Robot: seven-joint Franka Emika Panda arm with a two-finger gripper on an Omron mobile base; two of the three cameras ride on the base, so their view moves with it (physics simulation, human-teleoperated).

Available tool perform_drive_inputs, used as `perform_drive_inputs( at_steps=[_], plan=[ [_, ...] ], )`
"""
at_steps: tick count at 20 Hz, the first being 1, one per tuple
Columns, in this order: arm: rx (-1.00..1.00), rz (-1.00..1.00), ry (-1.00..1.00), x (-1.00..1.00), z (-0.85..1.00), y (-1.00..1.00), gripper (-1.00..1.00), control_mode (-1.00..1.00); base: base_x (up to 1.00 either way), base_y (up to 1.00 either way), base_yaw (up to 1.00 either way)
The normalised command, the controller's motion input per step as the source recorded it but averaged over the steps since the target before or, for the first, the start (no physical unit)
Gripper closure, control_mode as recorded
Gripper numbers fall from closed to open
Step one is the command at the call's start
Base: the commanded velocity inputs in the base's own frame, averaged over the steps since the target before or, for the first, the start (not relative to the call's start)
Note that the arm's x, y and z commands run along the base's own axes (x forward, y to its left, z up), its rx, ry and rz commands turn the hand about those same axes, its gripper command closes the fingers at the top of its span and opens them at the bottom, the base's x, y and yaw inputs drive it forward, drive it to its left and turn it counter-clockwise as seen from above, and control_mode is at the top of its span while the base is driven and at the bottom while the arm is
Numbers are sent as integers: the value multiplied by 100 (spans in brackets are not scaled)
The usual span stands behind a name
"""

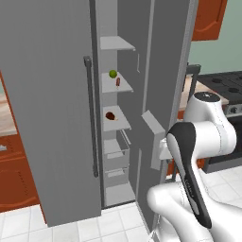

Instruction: Store the hot dog in the freezer for long-term storage. Close the freezer door after placing the cooked food.

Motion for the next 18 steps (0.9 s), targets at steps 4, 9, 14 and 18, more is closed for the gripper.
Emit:
perform_drive_inputs(
  at_steps=[4, 9, 14, 18],
  plan=[
    [0, 0, 0, 0, 0, -3, -100, -100, 0, 0, 0],
    [0, 4, -7, 0, 0, -46, -100, -100, 0, 0, 0],
    [2, 8, -11, 6, 0, -76, -100, -100, 0, 0, 0],
    [14, 12, -2, 18, 1, -94, -100, -100, 0, 0, 0]
  ],
)
